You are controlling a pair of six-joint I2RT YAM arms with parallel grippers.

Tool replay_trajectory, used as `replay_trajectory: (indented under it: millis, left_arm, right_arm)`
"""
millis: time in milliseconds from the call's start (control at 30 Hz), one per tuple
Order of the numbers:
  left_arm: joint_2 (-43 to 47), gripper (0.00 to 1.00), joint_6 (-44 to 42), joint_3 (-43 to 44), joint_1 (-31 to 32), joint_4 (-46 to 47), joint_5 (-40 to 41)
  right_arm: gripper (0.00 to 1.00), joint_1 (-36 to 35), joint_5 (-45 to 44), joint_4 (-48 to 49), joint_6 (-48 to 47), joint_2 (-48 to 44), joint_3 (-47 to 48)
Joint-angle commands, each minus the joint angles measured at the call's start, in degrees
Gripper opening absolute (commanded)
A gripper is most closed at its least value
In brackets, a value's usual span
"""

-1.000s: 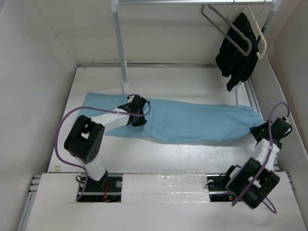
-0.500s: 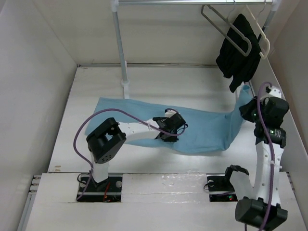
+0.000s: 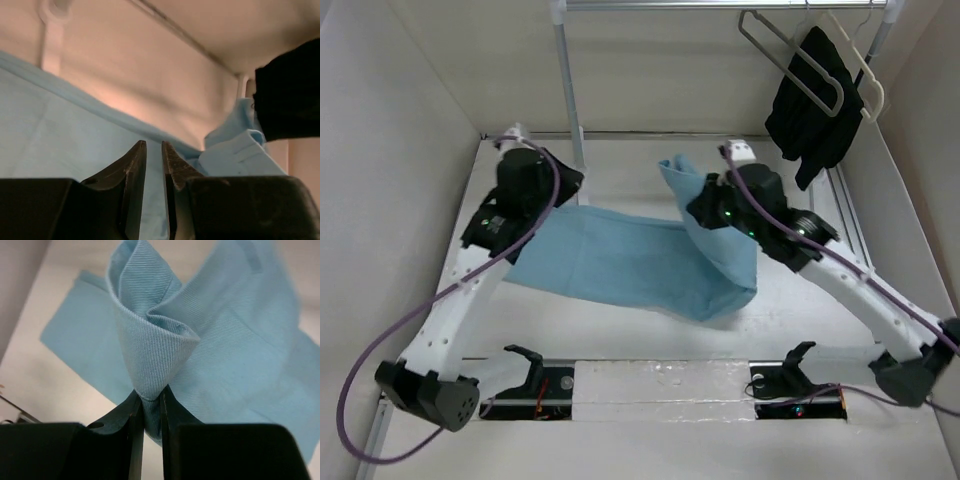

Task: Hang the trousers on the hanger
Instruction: Fold the trousers at the center of the board.

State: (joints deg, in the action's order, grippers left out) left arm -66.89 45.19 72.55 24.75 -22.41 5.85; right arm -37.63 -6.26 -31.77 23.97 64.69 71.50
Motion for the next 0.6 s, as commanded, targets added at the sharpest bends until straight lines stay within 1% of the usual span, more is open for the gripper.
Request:
replay_trajectory:
  millis: [0, 33, 67, 100, 133, 167, 200, 233, 267, 300, 367, 400, 467, 500, 533, 567]
  left_arm:
    - [3.33, 0.15, -4.67, 2.32, -7.59, -6.15, -5.31]
    - [4.22, 0.15, -5.11, 3.11, -10.49, -6.24, -9.76]
    - [5.18, 0.15, -6.07, 3.99, -16.43, -5.98, -12.15]
    - [5.89, 0.16, -7.03, 7.91, -19.36, -6.84, -14.78]
    - [5.9, 0.16, -7.04, 7.95, -19.39, -6.85, -13.77]
    - [5.46, 0.16, -8.0, 10.04, -19.39, -7.9, -12.63]
    - [4.76, 0.16, -8.19, 12.85, -19.39, -9.04, -12.09]
    - [4.75, 0.16, -8.01, 13.75, -19.39, -8.96, -11.74]
    - [4.75, 0.16, -7.75, 14.54, -19.39, -8.7, -11.47]
    - [4.84, 0.16, -7.57, 16.02, -19.39, -8.09, -11.38]
    - [4.41, 0.16, -7.92, 18.57, -19.39, -8.08, -9.81]
    - [3.18, 0.17, -8.88, 22.24, -19.39, -9.04, -9.02]
    - [1.6, 0.17, -9.94, 26.04, -19.39, -10.54, -6.47]
    - [0.37, 0.17, -10.29, 28.67, -19.39, -12.11, -6.46]
    - [0.27, 0.17, -10.91, 29.22, -19.39, -12.3, -3.68]
    - [0.27, 0.17, -11.0, 29.22, -19.39, -12.3, -2.69]
  right_arm:
    - [0.0, -8.06, -8.5, 10.14, 3.98, 7.62, 10.48]
    - [0.0, -9.38, -8.76, 11.37, 4.24, 12.78, 12.59]
    - [0.0, -10.7, -9.38, 11.81, 4.59, 15.36, 16.7]
    - [0.0, -14.11, -9.21, 12.77, 5.47, 20.6, 21.0]
    - [0.0, -14.14, -9.21, 13.13, 5.48, 20.66, 21.04]
    - [0.0, -15.27, -9.21, 13.57, 5.83, 25.7, 25.48]
    - [0.0, -17.55, -9.12, 14.01, 6.09, 28.36, 27.79]
    - [0.0, -18.7, -8.94, 14.36, 7.14, 31.17, 30.6]
    - [0.0, -19.67, -8.6, 14.71, 7.58, 36.68, 33.15]
    - [0.0, -20.72, -8.77, 15.15, 7.93, 39.52, 38.39]
    - [0.0, -23.19, -8.42, 17.0, 9.16, 45.5, 43.95]
    - [0.0, -23.72, -7.37, 17.44, 11.08, 51.88, 49.81]
    - [0.07, -24.78, -6.66, 19.98, 13.37, 57.98, 54.95]
    - [0.14, -25.56, -4.4, 21.99, 14.52, 63.4, 56.8]
    - [0.26, -25.57, -2.89, 26.1, 16.36, 65.89, 59.51]
    - [0.27, -26.35, -0.96, 27.27, 16.98, 68.7, 61.11]
